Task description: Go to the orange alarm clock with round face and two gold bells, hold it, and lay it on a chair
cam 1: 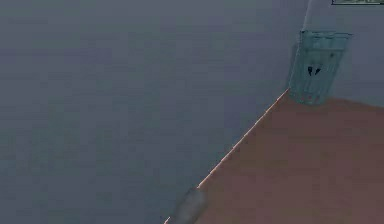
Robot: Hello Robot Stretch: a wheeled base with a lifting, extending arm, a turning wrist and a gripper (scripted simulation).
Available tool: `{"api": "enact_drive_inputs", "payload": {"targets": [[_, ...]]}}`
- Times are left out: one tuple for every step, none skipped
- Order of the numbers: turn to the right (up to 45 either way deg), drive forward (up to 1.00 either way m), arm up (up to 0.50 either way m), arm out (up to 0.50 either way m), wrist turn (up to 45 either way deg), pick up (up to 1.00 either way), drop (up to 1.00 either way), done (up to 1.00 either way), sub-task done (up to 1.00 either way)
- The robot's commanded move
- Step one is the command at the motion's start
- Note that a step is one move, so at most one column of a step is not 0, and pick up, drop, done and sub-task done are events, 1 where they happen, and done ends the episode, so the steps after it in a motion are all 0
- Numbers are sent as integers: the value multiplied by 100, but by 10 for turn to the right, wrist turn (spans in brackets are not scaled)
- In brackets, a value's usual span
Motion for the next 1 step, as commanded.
{"api": "enact_drive_inputs", "payload": {"targets": [[450,0,0,0,0,0,0,0,0]]}}
